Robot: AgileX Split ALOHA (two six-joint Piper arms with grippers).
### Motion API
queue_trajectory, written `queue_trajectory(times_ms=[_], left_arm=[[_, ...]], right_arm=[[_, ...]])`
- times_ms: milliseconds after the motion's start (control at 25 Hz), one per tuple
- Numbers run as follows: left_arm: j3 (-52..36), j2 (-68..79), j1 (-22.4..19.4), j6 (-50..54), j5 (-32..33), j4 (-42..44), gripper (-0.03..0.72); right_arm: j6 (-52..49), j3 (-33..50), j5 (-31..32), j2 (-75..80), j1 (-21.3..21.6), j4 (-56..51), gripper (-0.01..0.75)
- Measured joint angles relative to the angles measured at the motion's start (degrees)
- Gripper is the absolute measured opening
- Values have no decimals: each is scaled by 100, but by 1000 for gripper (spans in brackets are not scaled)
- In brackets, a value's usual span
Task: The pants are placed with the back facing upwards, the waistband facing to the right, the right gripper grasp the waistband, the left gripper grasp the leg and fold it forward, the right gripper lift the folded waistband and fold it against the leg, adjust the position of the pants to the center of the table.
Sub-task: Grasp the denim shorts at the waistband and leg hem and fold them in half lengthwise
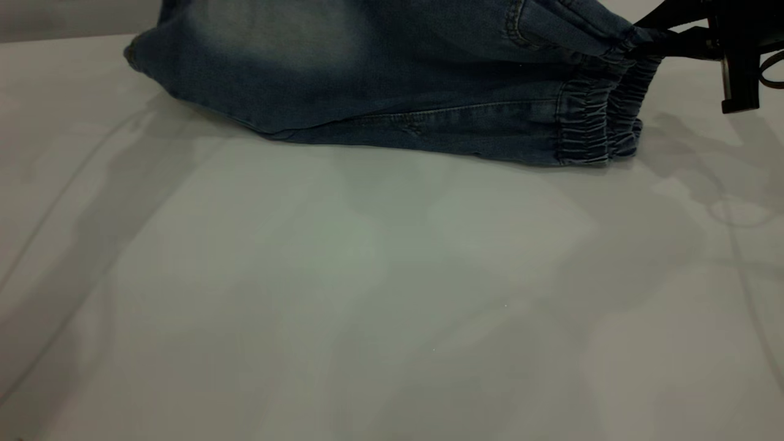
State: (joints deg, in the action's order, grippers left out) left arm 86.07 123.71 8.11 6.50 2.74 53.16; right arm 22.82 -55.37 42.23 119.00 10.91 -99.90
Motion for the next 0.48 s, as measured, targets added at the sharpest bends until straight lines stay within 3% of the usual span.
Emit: queue_trajectory(times_ms=[280, 480], left_arm=[[27, 31, 0, 0, 20, -12, 25], [31, 31, 0, 0, 31, -17, 25]], right_arm=[[113, 0, -142, 0, 0, -3, 123], [416, 0, -98, 0, 0, -3, 234]])
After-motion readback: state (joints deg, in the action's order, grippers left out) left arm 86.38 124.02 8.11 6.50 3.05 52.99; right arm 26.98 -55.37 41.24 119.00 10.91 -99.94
